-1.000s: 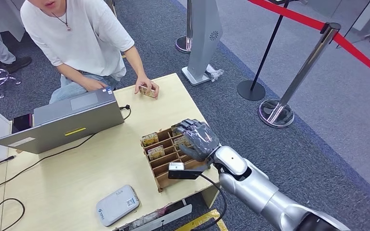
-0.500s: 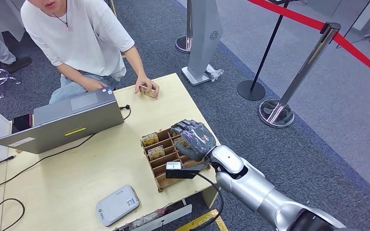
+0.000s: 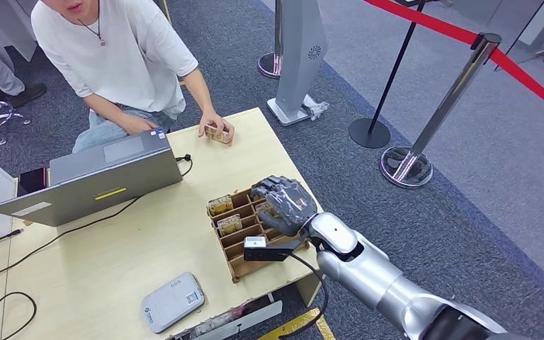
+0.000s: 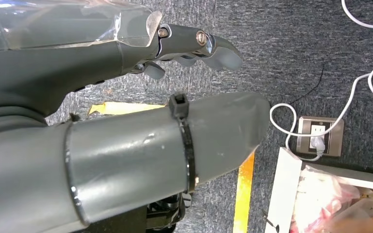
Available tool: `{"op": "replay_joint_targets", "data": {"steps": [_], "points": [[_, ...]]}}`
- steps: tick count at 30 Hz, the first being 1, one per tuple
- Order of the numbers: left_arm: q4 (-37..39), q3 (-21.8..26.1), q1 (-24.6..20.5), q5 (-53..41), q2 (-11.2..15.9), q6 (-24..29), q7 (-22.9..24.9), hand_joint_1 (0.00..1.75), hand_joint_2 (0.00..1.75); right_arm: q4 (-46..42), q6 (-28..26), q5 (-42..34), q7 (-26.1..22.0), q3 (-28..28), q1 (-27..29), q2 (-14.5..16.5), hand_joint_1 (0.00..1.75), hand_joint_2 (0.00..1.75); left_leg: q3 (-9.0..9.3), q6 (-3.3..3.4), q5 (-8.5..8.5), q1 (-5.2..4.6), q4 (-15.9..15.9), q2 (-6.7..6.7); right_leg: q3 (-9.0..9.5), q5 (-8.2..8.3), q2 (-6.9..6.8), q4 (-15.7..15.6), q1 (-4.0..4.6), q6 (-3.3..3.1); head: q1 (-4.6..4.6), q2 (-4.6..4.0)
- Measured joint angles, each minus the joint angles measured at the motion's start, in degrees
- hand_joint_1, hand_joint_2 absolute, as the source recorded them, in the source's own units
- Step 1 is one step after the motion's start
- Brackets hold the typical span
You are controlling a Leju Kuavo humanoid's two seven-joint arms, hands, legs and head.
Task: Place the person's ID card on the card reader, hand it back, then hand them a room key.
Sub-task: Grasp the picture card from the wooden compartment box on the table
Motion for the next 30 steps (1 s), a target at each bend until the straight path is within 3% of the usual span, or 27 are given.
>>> {"op": "replay_joint_targets", "data": {"steps": [30], "points": [[0.0, 0.0, 0.04, 0.56, 0.0, 0.16, -0.52, 0.0, 0.0, 3.58, -2.34, -1.58, -0.38, -0.01, -1.09, 0.0, 0.9, 1.75, 0.01, 0.0, 0.0, 0.0, 0.0, 0.0, 0.0, 0.0, 0.0, 0.0, 0.0, 0.0, 0.0, 0.0]]}}
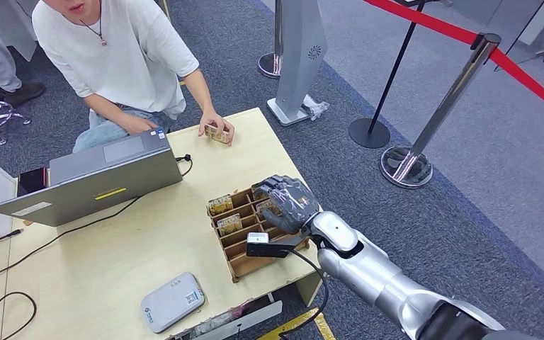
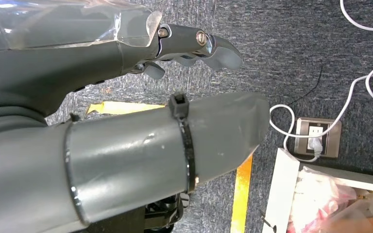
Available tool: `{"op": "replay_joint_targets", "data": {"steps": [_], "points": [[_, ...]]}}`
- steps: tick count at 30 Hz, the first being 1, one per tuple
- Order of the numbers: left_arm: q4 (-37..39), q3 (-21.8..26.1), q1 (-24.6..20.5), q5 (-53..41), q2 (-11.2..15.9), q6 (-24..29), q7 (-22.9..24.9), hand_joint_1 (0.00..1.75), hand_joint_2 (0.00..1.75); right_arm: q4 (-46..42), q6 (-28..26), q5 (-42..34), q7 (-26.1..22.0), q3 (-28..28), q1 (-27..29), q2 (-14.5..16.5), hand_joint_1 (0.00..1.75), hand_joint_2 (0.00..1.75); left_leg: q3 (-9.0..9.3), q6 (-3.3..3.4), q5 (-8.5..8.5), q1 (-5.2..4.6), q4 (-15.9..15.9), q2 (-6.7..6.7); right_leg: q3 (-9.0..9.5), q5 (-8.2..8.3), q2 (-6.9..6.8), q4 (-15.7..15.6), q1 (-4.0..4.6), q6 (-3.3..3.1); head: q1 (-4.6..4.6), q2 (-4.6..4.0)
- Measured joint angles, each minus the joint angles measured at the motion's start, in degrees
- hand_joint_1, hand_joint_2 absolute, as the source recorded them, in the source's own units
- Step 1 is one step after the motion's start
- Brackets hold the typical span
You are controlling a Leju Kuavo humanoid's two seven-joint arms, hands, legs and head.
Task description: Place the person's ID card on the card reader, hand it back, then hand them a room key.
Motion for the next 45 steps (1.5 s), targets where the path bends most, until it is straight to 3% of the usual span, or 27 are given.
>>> {"op": "replay_joint_targets", "data": {"steps": [22, 24, 27, 29, 45], "points": [[0.0, 0.03, 0.03, 0.18, 0.0, 0.0, -0.24, 0.0, 0.0, -2.03, -0.39, 1.32, 1.43, -1.19, 2.58, -0.07, 1.0, 1.75, 0.0, 0.0, 0.0, 0.0, 0.0, 0.01, -0.01, 0.0, 0.01, 0.0, 0.0, 0.0, 0.0, 0.0], [0.0, 0.04, 0.03, 0.18, 0.0, 0.0, -0.33, 0.0, 0.0, -2.08, -0.38, 1.37, 1.43, -1.27, 2.69, -0.07, 1.17, 1.75, 0.0, 0.0, 0.0, 0.0, 0.0, 0.01, 0.0, 0.0, 0.01, 0.0, 0.0, 0.0, 0.0, 0.0], [0.0, 0.07, 0.03, 0.18, 0.0, 0.01, -0.41, 0.0, 0.0, -2.09, -0.37, 1.39, 1.42, -1.3, 2.75, -0.07, 1.57, 1.75, 0.0, 0.0, 0.0, 0.0, 0.0, 0.01, 0.0, 0.0, 0.01, 0.0, 0.0, 0.0, 0.0, 0.0], [0.0, 0.08, 0.04, 0.18, 0.0, 0.01, -0.44, 0.0, 0.0, -2.09, -0.35, 1.41, 1.42, -1.31, 2.77, -0.07, 1.68, 1.75, 0.0, 0.0, 0.0, 0.0, 0.0, 0.01, 0.0, 0.0, 0.01, 0.0, 0.0, 0.0, 0.0, 0.0], [0.0, 0.09, 0.03, 0.16, 0.0, 0.01, -0.48, 0.0, 0.0, -2.72, -0.51, 2.47, 1.32, -1.37, 2.81, -0.07, 1.75, 1.75, 0.03, 0.0, 0.0, 0.0, 0.0, 0.01, 0.02, 0.0, 0.01, 0.0, 0.0, 0.0, 0.0, 0.0]]}}
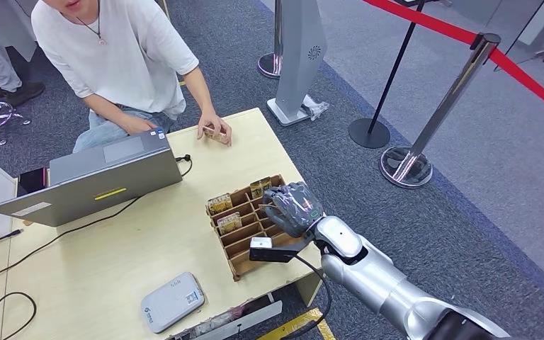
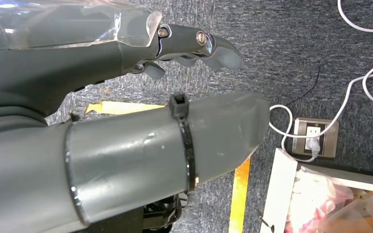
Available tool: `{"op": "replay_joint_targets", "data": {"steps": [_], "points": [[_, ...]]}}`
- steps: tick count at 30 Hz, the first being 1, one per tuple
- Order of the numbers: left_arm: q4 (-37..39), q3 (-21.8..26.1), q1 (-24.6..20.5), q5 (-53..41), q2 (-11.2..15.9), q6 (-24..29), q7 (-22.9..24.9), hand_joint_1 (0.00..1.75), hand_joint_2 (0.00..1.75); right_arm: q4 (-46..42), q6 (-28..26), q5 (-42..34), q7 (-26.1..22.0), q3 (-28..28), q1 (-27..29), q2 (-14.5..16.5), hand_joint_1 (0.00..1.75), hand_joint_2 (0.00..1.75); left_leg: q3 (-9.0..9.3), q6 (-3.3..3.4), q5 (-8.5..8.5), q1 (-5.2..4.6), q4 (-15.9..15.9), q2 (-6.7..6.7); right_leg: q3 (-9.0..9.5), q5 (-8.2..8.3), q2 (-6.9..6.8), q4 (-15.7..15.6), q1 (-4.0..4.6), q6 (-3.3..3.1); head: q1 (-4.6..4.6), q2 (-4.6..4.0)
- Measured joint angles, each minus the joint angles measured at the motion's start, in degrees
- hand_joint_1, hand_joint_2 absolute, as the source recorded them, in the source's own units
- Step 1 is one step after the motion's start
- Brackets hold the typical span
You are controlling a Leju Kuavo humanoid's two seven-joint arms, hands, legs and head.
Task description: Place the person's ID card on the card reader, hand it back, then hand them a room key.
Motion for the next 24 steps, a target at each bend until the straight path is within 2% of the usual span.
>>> {"op": "replay_joint_targets", "data": {"steps": [12, 18, 24], "points": [[0.0, 0.0, 0.0, -0.25, -0.02, 0.06, 0.0, 0.0, 0.0, -2.26, -3.63, 1.12, -1.28, -0.93, 0.15, 0.0, 1.75, 1.75, -0.01, 0.0, 0.0, 0.0, 0.0, 0.0, -0.01, 0.0, 0.0, 0.01, 0.0, 0.0, 0.0, 0.0], [0.0, 0.0, -0.02, -1.04, -0.04, 0.33, 0.05, 0.0, 0.0, -7.97, -6.51, 2.23, -1.89, -1.99, -0.04, -0.4, 1.75, 1.75, -0.01, 0.0, 0.0, 0.0, 0.0, 0.0, -0.01, 0.0, 0.0, 0.01, 0.0, 0.0, -0.01, 0.0], [0.0, -0.02, -0.06, -1.47, -0.06, 0.36, 0.07, 0.0, 0.0, -12.63, -9.16, 1.99, -3.43, -2.19, -2.76, -0.81, 1.75, 1.75, -0.01, 0.0, 0.0, 0.0, 0.0, 0.0, 0.0, 0.0, 0.0, 0.02, 0.0, 0.0, -0.01, 0.0]]}}
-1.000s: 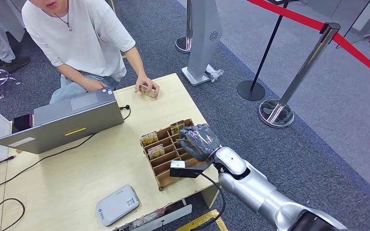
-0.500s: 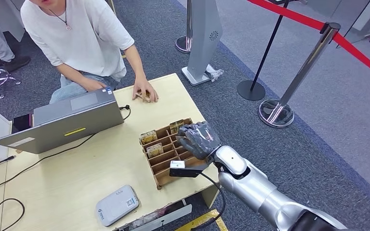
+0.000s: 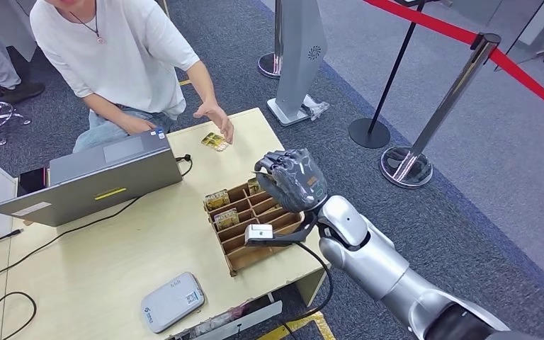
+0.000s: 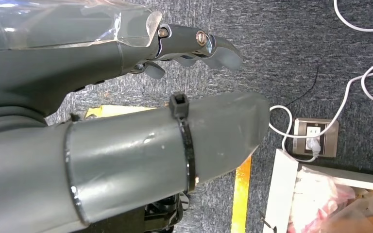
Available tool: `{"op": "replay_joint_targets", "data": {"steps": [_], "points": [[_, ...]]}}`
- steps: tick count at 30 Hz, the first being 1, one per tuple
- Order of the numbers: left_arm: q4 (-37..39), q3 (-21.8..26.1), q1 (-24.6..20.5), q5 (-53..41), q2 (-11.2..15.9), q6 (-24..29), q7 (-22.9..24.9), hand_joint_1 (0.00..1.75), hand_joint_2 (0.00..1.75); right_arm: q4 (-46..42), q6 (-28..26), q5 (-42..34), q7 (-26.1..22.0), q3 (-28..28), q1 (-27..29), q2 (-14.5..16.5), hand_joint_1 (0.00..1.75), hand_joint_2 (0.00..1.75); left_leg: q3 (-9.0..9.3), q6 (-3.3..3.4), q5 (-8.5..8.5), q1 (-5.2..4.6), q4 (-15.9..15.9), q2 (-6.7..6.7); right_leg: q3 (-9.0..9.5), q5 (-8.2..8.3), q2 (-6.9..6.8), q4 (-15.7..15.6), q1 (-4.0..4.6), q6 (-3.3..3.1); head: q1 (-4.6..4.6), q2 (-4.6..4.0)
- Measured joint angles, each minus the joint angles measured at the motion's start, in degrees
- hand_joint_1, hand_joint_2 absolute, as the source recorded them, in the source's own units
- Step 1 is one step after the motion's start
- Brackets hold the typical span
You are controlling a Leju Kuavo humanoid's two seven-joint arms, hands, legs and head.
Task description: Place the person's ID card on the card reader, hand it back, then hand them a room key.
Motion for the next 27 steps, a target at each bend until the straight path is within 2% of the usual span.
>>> {"op": "replay_joint_targets", "data": {"steps": [8, 21, 27], "points": [[0.0, -0.06, -0.19, -0.65, -0.26, 0.43, 0.07, 0.0, 0.0, -0.83, -3.12, -3.83, -2.45, 2.43, -5.29, 1.02, 1.75, 1.75, 0.0, 0.0, 0.0, 0.0, 0.0, 0.01, 0.0, 0.0, 0.01, 0.03, 0.0, 0.0, 0.01, 0.0], [0.0, -0.25, -0.88, -1.64, -0.78, 0.63, 1.45, 0.0, 0.0, 14.17, -4.06, -3.94, -3.67, 9.56, -11.11, 11.02, 1.75, 1.75, 0.0, -0.03, 0.03, 0.04, 0.0, -0.01, -0.01, 0.0, 0.0, 0.09, 0.03, -0.01, 0.01, 0.0], [0.0, -0.31, -0.95, -1.92, -0.87, 0.63, 2.24, 0.0, 0.0, 19.46, -4.31, -4.19, -4.28, 10.41, -13.51, 13.97, 1.75, 1.75, 0.0, -0.03, 0.03, 0.04, 0.0, -0.01, -0.01, 0.0, 0.0, 0.09, 0.03, -0.01, 0.01, 0.0]]}}
